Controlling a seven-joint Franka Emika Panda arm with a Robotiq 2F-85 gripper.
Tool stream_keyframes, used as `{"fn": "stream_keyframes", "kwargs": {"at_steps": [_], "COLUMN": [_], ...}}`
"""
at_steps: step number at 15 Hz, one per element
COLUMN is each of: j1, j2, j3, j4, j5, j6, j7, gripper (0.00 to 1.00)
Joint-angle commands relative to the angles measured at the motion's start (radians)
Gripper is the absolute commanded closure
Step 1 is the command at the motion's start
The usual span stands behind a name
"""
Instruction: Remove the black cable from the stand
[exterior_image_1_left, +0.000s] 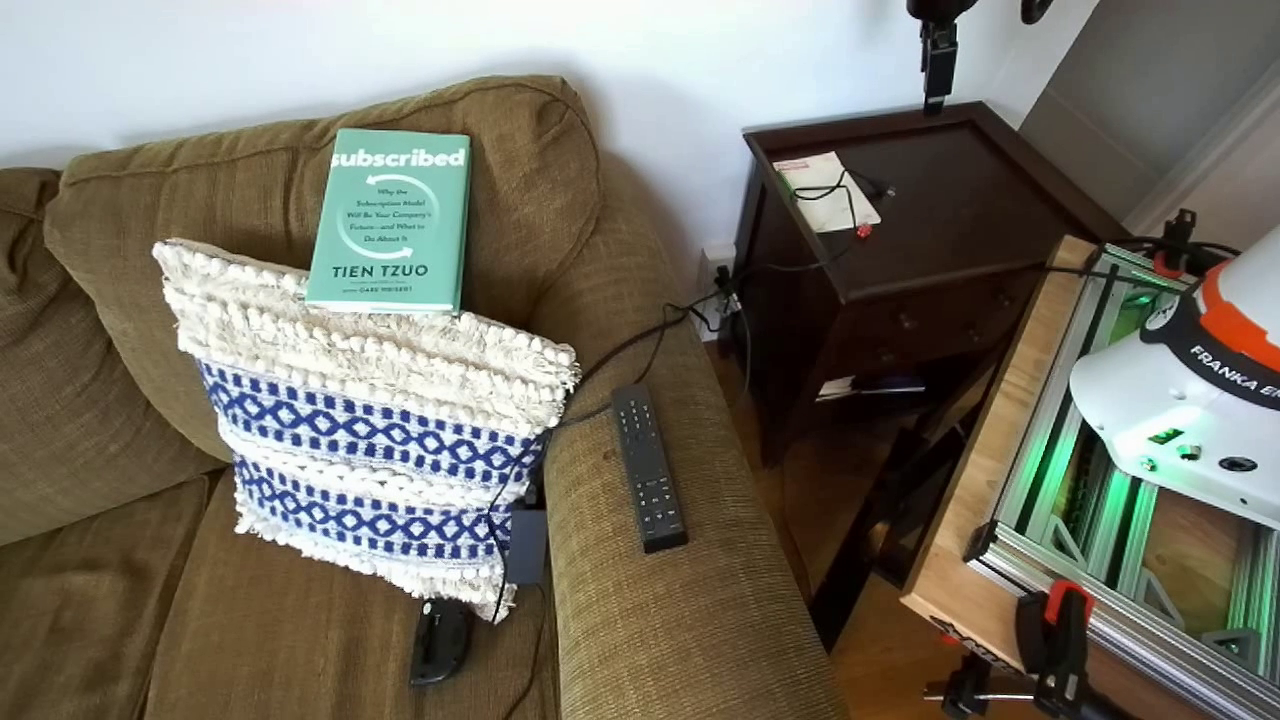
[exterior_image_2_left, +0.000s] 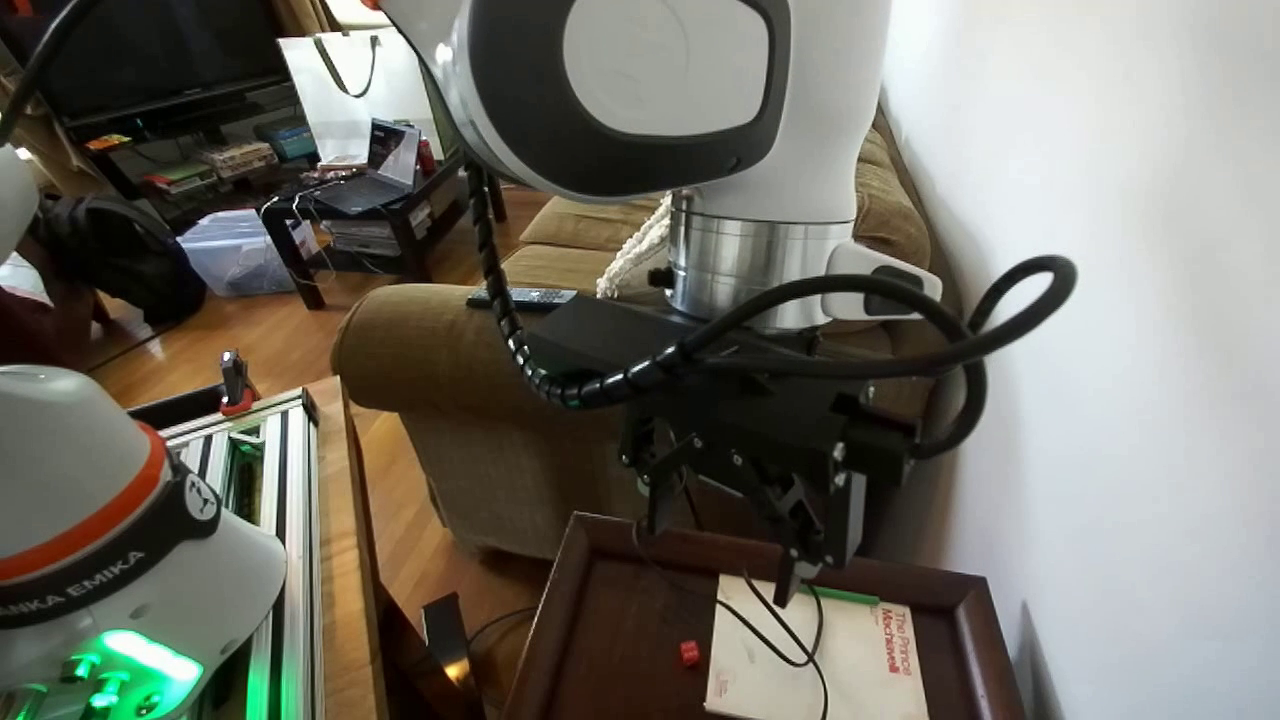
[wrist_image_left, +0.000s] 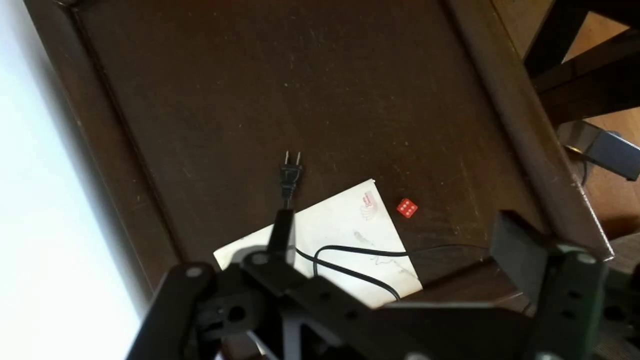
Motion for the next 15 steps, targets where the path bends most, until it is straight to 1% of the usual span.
{"fn": "stream_keyframes", "kwargs": {"at_steps": [1, 3, 6, 9, 14, 15], "j1": [-0.017, -0.023, -0.046, -0.081, -0.141, -0.145], "j2": [0.127, 0.185, 0.280, 0.361, 0.474, 0.497], "j3": [0.011, 0.006, -0.005, -0.010, -0.004, -0.008], "j4": [0.041, 0.060, 0.097, 0.135, 0.199, 0.211], "j5": [-0.025, -0.022, -0.024, -0.004, 0.024, 0.017], "j6": [0.074, 0.119, 0.210, 0.278, 0.341, 0.359], "j7": [0.110, 0.138, 0.099, 0.066, 0.034, 0.041], "gripper": [0.00, 0.00, 0.00, 0.00, 0.00, 0.00]}}
